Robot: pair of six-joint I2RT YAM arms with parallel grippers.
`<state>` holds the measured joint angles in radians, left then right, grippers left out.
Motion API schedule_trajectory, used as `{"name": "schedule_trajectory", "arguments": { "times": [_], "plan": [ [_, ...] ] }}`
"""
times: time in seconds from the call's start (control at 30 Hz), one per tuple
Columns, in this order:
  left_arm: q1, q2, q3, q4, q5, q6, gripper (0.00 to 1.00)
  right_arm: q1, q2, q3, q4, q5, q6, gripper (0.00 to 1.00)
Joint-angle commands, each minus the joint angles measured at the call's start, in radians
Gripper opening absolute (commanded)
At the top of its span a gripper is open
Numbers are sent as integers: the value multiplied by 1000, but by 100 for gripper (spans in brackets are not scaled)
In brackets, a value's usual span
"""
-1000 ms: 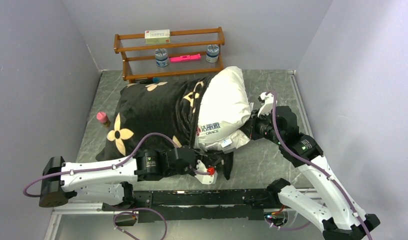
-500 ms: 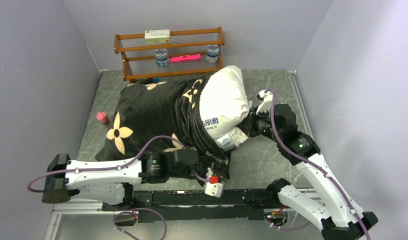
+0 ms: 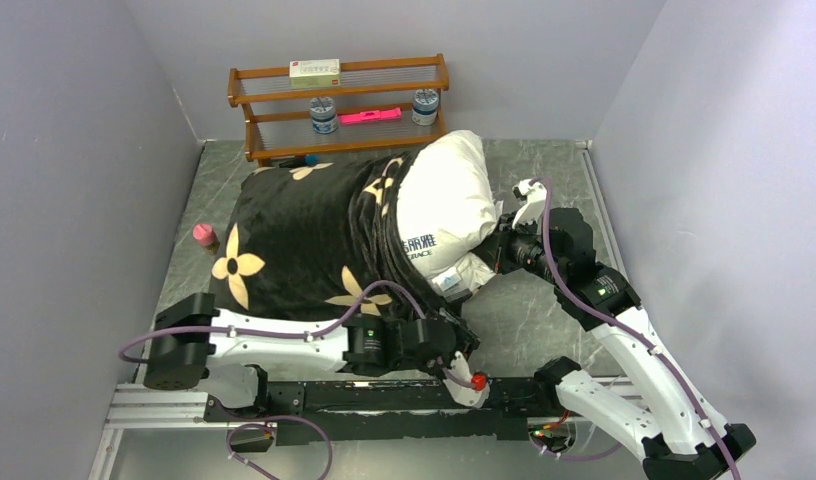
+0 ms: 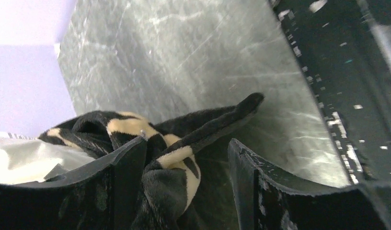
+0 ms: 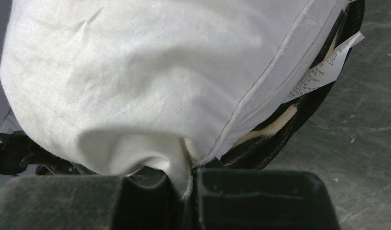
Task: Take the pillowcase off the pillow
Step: Remove the pillow from the pillowcase.
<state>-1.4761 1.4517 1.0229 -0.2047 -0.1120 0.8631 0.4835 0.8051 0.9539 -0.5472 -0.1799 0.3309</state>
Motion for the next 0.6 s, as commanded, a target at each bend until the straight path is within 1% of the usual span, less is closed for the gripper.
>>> {"name": "schedule_trajectory", "arguments": {
  "times": [0.0,0.13,0.2,0.23,0.27,0.33,0.37,0.4,0.43,0.57],
  "plan": [
    [-3,79,60,6,-226,54,68,0,-16,33,217,-47,19,0],
    [-3,163,95,6,-373,76,68,0,-11,28,224,-59,26,0],
    [-1,211,114,14,-479,82,67,0,-7,31,227,-65,28,0],
    [-2,236,121,-1,-520,80,65,-1,-6,32,227,-67,27,0],
    [-3,258,126,-15,-553,79,58,0,-6,33,227,-66,27,0],
    [-3,288,127,-52,-584,64,30,0,-5,37,226,-61,22,0],
    [-3,295,126,-77,-574,43,18,-1,-4,40,225,-59,19,0],
    [-3,293,118,-96,-552,9,9,1,-2,43,224,-56,15,0],
    [-4,281,104,-110,-532,-17,6,0,2,50,223,-53,10,0],
    [-6,242,29,-188,-495,-112,5,0,22,98,208,4,-14,0]
  ]
}}
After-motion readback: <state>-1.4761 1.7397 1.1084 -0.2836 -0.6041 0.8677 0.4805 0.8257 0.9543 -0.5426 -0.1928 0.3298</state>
